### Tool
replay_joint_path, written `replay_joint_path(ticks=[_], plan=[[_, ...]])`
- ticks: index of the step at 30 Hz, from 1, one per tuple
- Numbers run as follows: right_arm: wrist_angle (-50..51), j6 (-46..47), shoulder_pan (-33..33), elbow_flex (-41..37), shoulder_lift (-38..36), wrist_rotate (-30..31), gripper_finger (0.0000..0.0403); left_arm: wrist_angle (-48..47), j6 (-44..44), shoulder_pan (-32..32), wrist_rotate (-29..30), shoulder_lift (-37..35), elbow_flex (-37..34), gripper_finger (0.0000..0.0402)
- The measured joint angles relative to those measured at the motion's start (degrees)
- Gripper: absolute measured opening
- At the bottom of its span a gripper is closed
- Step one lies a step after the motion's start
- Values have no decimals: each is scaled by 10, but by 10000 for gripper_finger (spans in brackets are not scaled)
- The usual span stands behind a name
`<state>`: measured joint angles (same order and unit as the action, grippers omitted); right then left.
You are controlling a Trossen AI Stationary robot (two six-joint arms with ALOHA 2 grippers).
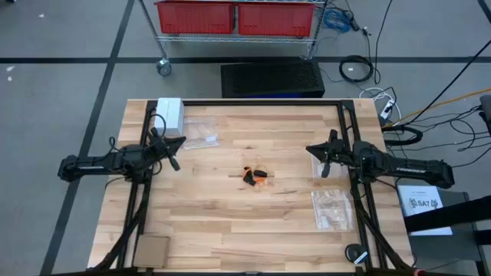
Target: Sort rubber bands
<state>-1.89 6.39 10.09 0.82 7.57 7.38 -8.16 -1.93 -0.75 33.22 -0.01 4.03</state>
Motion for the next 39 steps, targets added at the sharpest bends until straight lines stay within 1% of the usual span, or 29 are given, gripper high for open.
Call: replay_joint_path(ticks=[36, 39], plan=[[0, 0, 0, 0, 0, 0, 0, 0, 0, 0, 0, 0, 0, 19], [0, 0, 0, 0, 0, 0, 0, 0, -33, 0, 6, 0, 0, 19]])
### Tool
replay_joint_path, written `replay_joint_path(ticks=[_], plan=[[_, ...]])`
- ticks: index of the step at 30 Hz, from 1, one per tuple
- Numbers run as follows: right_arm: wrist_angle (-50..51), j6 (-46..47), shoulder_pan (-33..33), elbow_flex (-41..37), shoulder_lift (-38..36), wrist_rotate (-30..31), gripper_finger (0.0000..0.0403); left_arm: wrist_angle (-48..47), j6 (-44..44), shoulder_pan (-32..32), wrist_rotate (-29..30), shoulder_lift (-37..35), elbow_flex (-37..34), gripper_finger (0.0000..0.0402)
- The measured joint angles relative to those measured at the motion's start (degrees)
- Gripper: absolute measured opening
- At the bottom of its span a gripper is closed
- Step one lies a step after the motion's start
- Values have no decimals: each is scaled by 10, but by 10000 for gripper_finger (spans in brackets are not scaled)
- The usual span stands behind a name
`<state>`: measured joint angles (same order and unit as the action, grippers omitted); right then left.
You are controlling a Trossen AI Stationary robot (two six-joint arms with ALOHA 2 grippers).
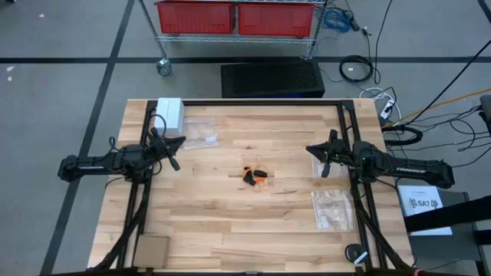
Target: Sort rubber bands
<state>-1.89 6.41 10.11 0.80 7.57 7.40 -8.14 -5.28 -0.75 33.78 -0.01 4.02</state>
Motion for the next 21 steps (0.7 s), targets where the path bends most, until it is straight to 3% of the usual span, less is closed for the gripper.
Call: replay_joint_path(ticks=[13, 17, 21], plan=[[0, 0, 0, 0, 0, 0, 0, 44, -26, 0, -11, 0, 0, 19], [0, 0, 0, 0, 0, 0, 0, 67, -4, 0, -79, 16, 0, 18], [0, 0, 0, 0, 0, 0, 0, 61, 33, 0, -110, 83, 0, 6]])
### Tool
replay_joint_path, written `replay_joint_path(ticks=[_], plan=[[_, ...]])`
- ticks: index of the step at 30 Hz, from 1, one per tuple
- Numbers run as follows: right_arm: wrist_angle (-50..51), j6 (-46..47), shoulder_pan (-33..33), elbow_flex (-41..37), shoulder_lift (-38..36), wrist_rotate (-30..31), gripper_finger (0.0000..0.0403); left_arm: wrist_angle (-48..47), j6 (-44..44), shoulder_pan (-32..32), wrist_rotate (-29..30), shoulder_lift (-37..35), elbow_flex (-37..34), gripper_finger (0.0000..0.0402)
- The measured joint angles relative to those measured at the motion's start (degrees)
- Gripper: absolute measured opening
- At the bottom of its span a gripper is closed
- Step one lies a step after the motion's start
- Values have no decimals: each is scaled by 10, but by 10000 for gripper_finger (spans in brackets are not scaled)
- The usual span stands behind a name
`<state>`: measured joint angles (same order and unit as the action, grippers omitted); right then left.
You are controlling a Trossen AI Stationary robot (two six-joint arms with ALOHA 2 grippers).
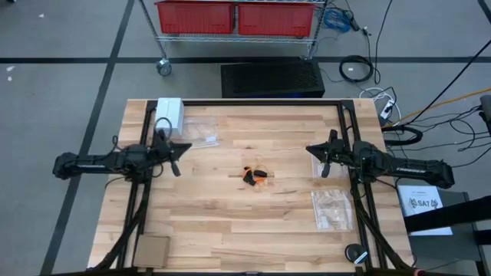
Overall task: Sort rubber bands
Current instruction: Open the top left transparent zip bag
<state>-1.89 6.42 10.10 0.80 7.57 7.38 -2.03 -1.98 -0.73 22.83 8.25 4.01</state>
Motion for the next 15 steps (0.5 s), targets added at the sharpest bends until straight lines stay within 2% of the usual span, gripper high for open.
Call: replay_joint_path(ticks=[7, 12, 15], plan=[[0, 0, 0, 0, 0, 0, 0, 11, 15, 0, 7, 159, 0, 7], [0, 0, 0, 0, 0, 0, 0, 31, 46, 0, 77, 246, 0, 7], [0, 0, 0, 0, 0, 0, 0, 30, 46, 0, 98, 286, 0, 7]])
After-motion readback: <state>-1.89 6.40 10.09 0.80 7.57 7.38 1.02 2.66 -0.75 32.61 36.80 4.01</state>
